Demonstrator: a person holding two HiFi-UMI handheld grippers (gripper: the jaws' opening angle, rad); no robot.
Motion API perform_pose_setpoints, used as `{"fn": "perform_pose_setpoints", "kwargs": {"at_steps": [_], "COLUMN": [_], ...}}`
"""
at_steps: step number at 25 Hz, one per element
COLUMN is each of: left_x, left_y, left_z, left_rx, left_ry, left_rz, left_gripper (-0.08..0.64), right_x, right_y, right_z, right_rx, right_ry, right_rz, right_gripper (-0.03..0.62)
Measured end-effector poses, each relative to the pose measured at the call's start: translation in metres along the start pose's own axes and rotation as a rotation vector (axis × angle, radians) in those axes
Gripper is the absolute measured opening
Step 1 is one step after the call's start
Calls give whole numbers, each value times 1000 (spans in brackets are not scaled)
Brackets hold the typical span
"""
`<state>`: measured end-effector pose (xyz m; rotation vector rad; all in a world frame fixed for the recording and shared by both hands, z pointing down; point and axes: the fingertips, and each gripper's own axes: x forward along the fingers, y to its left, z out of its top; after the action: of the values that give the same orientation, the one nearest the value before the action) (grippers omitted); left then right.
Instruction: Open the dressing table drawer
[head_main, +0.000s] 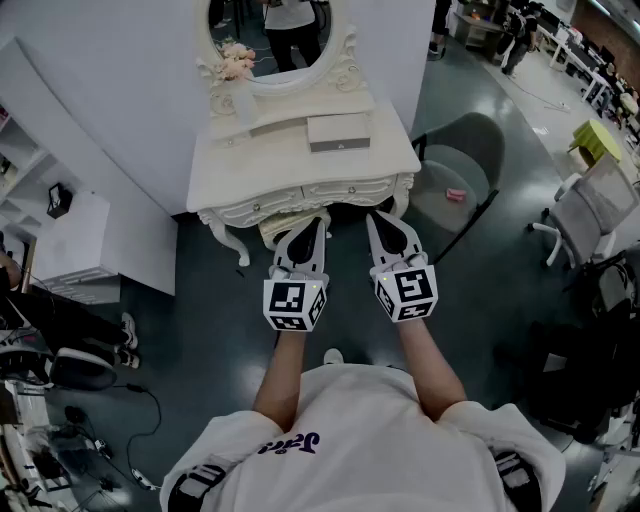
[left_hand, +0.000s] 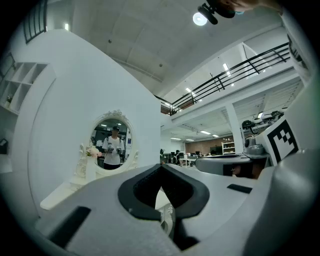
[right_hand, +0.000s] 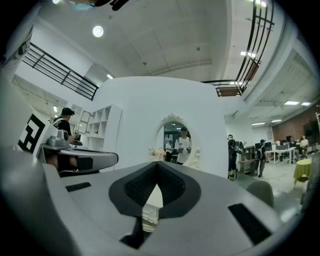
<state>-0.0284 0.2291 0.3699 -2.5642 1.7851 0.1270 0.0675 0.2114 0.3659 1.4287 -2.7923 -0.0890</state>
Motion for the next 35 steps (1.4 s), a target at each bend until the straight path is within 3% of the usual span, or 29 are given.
{"fn": "perform_pose_setpoints", "kwargs": {"at_steps": [7, 16, 22, 30, 35], "left_x": [5, 52, 126, 252, 308], "left_y": [45, 89, 123, 155, 171], "left_z": [-14, -33, -36, -43, -59], "left_rx": [-15, -49, -40, -32, -57], "left_ry": [26, 46, 38, 53, 67], "left_rz": [-11, -19, 0, 58, 92], "left_gripper": [14, 14, 14, 14, 14], "right_x": [41, 106, 179, 286, 331], "right_y": [18, 14, -27, -115, -152], "right_z": [-15, -34, -41, -43, -66], "right_rx": [39, 106, 117, 134, 146], "right_ry": [24, 34, 32, 43, 98], "right_rz": [-28, 28, 61, 114, 153], "right_gripper": [8, 9, 9, 9, 9]}}
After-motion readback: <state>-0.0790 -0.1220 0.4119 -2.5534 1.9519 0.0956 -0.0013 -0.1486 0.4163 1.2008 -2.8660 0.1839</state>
